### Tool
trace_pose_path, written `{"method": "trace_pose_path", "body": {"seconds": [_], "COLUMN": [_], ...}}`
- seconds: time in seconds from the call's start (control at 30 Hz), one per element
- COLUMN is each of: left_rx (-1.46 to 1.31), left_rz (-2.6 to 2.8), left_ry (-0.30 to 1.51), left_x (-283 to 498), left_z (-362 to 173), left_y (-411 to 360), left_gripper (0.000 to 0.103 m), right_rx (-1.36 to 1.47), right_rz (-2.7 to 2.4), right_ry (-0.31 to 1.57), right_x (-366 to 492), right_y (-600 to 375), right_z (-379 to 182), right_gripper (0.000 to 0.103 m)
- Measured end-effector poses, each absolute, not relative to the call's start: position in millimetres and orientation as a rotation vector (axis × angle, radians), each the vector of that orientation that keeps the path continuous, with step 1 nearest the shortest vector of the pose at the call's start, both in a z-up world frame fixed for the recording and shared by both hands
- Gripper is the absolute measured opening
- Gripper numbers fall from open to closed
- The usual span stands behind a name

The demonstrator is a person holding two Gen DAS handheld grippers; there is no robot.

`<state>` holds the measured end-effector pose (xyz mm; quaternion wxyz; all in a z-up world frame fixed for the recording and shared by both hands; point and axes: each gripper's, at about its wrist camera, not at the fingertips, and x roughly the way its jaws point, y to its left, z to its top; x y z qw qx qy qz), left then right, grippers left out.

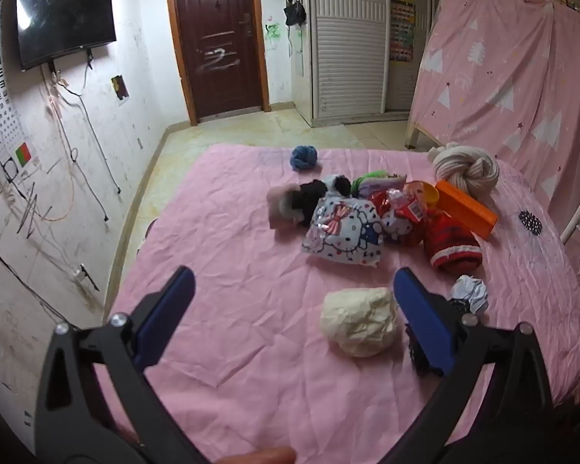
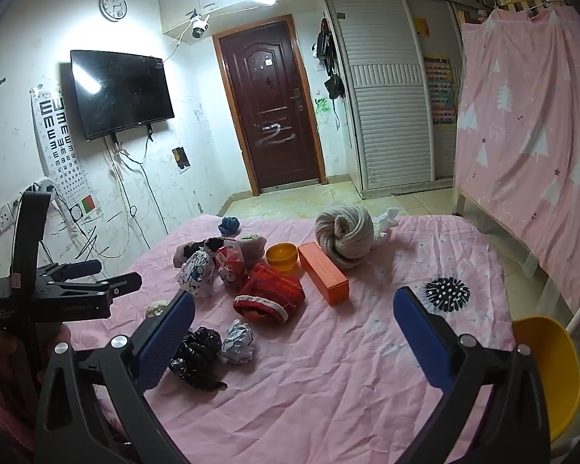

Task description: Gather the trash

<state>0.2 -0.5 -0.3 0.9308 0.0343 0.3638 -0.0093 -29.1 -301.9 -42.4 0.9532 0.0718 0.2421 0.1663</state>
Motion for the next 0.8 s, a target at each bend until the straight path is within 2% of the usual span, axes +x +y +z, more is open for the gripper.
{"method": "trace_pose_path", "body": {"seconds": [0.8], "left_rx": [0.062], "left_rz": [-0.022], "left_ry": [0.746], "left_x": [0.2], "left_z": [-0.2], "left_y": [-0.1], "left_gripper": [0.099], "right_rx": [0.148], "right_rz": [0.337], "right_ry": [0.49], "right_x": [-29.5], "right_y": [-302.9], "right_z": [-42.7], "right_gripper": [0.096]}}
